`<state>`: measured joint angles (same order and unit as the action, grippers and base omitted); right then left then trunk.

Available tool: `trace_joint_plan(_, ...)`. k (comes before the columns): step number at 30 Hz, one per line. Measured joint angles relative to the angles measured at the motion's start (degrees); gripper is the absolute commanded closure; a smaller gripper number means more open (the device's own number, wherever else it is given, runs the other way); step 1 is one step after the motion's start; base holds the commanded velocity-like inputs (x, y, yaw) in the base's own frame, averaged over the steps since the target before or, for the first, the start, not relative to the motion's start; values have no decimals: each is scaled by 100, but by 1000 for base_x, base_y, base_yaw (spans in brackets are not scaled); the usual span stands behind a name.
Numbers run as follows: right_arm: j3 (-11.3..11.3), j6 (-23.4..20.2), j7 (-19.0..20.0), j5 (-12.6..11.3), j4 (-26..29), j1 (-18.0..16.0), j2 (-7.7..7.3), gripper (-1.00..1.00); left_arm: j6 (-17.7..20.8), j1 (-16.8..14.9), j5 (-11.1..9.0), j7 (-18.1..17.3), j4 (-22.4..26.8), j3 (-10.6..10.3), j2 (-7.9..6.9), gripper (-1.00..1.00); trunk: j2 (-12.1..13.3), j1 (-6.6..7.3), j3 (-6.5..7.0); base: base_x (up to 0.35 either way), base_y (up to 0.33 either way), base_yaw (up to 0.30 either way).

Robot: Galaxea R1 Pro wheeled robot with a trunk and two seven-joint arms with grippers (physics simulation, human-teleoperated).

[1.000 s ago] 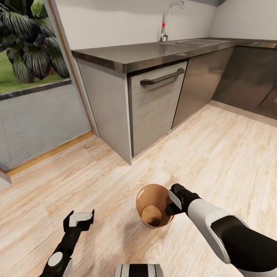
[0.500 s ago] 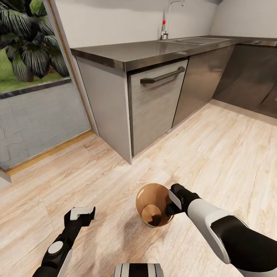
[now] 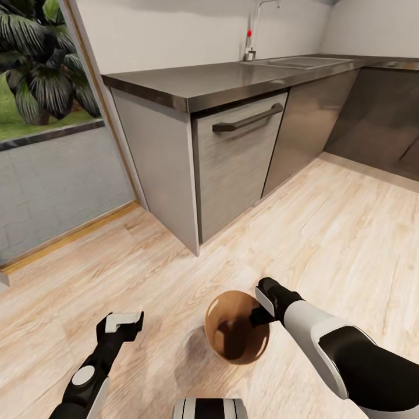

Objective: Put the three can of soda from the living room inside the tash can in the kitchen.

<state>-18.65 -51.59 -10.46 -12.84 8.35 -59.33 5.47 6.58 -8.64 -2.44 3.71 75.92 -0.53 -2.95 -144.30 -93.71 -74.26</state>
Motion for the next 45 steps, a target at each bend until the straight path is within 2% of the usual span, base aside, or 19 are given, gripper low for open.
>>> trace_joint_plan(7,2,0,0,-4,-4,9,5,-100,-519,10,33,-44,-27,-8,-33,-100,0,0,0,48,0,0)
trace_joint_plan(22,2,6,0,-8,9,26,5,-100,-630,11,42,-46,-33,-8,-37,-100,0,0,0,2,0,0)
trace_joint_plan(23,2,7,0,-8,9,26,5,100,-631,11,42,-46,-33,-8,-35,-100,0,0,0,0,0,0)
trace_joint_plan(25,0,8,0,-8,9,26,6,100,-632,11,42,-46,-33,-9,-33,-100,0,0,0,0,0,0)
trace_joint_plan(27,54,20,7,-114,9,30,11,100,-632,11,42,-46,-34,-9,-33,-100,0,0,0,0,0,0)
trace_joint_plan(31,-14,6,-3,12,14,33,6,100,-632,12,42,-46,-33,-8,-37,-100,0,0,0,0,0,0)
trace_joint_plan(45,-15,6,-3,15,14,33,7,100,-628,12,42,-46,-42,-8,-31,-100,0,0,0,0,0,0)
